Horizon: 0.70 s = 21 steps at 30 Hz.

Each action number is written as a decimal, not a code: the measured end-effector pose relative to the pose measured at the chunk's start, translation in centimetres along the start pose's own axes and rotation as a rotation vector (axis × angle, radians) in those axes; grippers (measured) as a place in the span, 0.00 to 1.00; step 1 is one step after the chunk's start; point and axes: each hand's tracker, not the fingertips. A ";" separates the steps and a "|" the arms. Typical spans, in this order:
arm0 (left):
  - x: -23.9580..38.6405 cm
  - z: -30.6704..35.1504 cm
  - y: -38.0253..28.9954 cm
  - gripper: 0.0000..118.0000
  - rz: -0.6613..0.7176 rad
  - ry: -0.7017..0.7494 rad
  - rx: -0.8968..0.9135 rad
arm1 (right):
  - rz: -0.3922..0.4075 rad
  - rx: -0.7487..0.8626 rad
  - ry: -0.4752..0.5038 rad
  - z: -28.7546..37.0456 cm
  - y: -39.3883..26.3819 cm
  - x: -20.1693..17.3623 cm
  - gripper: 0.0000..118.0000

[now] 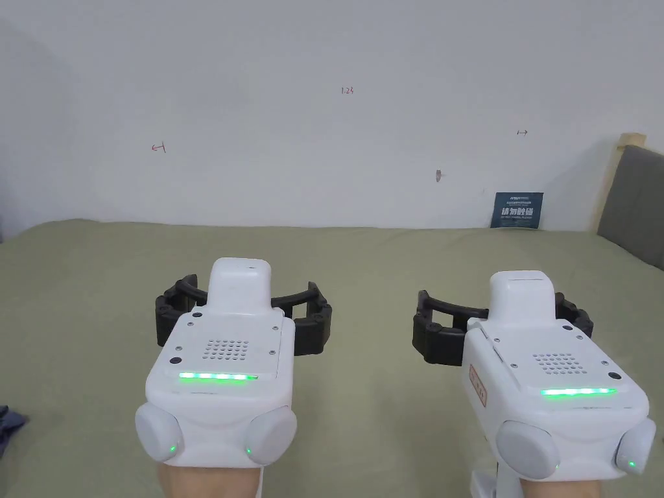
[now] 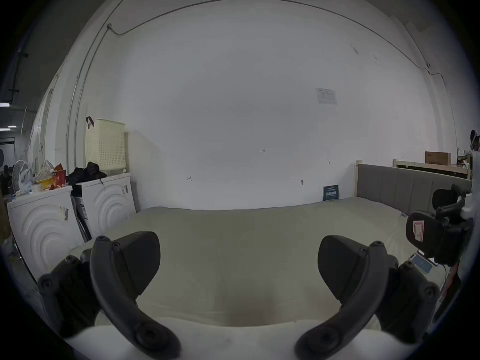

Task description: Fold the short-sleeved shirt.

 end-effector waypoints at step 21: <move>-0.2 0.6 0.3 1.00 0.016 -0.030 -0.048 | -0.065 -0.181 -0.001 -1.3 0.5 -0.3 1.00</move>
